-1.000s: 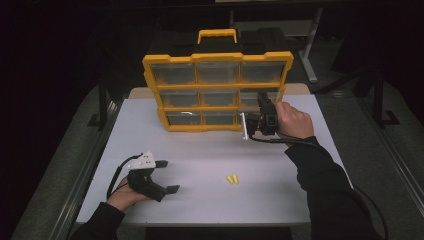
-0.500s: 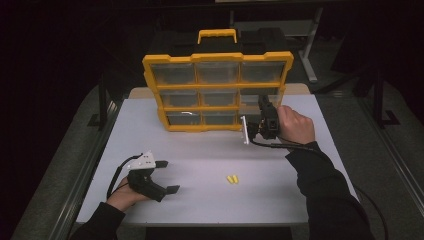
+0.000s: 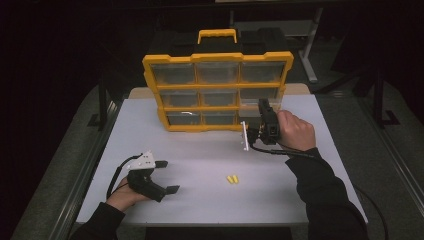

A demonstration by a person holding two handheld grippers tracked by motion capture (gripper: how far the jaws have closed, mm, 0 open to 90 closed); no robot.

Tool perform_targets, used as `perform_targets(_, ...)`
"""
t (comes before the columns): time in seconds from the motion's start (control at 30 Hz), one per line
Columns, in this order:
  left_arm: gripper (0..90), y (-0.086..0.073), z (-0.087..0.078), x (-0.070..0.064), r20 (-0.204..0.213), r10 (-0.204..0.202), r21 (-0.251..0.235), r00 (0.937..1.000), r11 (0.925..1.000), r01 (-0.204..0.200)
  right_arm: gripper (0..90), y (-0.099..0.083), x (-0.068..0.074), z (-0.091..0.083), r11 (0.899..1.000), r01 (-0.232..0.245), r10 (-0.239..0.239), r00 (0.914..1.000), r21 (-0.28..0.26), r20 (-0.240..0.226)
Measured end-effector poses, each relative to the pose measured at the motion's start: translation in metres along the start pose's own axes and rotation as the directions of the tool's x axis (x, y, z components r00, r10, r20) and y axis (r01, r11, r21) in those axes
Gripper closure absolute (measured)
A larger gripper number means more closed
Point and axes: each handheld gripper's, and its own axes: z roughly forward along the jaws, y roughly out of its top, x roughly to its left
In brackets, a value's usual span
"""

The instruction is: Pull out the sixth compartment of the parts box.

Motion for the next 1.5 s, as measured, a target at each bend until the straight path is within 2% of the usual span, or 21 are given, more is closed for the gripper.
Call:
perform_targets(0.27, 0.0, 0.000, -0.001, 0.000, -0.005, 0.005, 0.003, 1.0000, 1.0000, -0.005, 77.0, 0.000, 0.001, -0.006, 1.000, 0.020, -0.020, 0.9998, -0.008, 0.005)
perform_targets(1.0, 0.0, 0.000, -0.002, 0.000, -0.005, 0.000, -0.002, 1.0000, 1.0000, 0.000, 77.0, -0.003, 0.001, -0.029, 0.999, 0.018, -0.018, 0.9998, -0.030, -0.009)
perform_targets(1.17, 0.0, 0.000, -0.002, 0.000, -0.004, 0.004, 0.000, 1.0000, 1.0000, -0.004, 76.9, -0.004, 0.001, -0.035, 0.999, 0.034, -0.034, 0.9994, -0.043, -0.006)
perform_targets(1.5, 0.0, 0.000, -0.002, 0.000, -0.006, 0.003, 0.001, 1.0000, 1.0000, -0.003, 76.9, -0.008, 0.003, -0.043, 0.998, 0.035, -0.035, 0.9994, -0.047, -0.002)
